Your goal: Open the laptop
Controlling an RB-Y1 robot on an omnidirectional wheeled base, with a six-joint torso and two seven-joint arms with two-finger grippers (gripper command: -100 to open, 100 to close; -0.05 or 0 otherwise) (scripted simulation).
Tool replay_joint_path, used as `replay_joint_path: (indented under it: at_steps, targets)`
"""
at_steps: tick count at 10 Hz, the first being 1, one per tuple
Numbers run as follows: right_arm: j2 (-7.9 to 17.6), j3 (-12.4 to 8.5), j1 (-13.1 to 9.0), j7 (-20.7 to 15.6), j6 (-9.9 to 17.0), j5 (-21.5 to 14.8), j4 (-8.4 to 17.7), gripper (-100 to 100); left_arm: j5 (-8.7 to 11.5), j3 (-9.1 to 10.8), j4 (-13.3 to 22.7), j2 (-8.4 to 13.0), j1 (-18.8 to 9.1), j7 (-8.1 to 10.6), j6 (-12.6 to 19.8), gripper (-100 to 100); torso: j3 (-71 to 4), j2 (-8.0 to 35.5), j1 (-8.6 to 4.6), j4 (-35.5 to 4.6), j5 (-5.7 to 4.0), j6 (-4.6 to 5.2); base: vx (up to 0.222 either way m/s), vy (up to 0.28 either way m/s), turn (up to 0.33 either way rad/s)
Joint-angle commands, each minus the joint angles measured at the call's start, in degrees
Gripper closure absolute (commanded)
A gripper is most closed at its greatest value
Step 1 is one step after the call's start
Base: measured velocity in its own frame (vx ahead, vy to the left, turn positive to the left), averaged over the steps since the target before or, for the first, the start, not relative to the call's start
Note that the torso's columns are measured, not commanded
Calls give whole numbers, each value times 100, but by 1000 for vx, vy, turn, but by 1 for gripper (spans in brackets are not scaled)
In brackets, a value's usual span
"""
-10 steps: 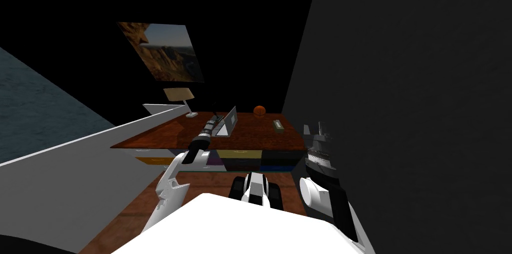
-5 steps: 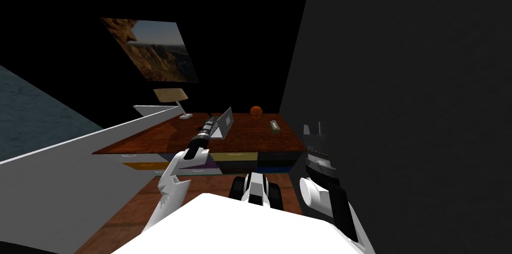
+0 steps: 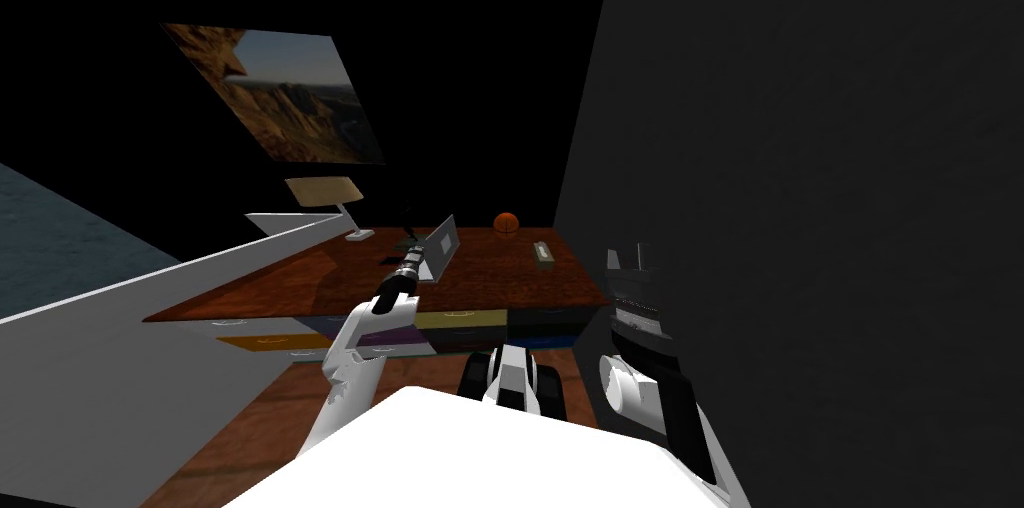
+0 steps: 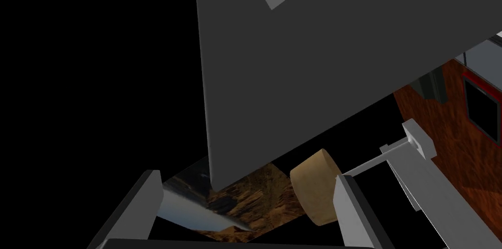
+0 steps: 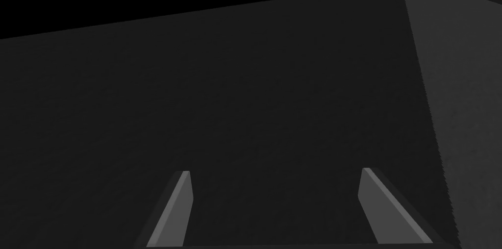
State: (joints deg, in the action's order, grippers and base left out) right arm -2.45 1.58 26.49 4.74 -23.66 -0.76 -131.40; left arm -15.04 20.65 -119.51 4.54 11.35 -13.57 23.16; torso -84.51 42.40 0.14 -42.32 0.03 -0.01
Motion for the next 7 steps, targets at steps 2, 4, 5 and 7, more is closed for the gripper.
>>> replay_joint_path:
  at_steps: [2,4,5,7]
  targets:
    - [0,0,0,0,0,0,0,0,167,-10,-136,-117,-19,146,232,100,-1,-3,-3,2,2,0,-1,40,-9]
    - [1,-1,0,0,0,0,0,0,250,-15,-202,-176,-27,219,349,100,-7,-17,45,15,25,-18,-16,103,-12]
    - [1,-1,0,0,0,0,0,0,333,-19,-269,-235,-35,293,466,100,-9,-21,48,18,27,-22,1,118,2]
    - [2,-1,0,0,0,0,0,0,499,-27,-401,-353,-52,439,700,100,-16,-33,46,26,30,-24,-9,122,1]
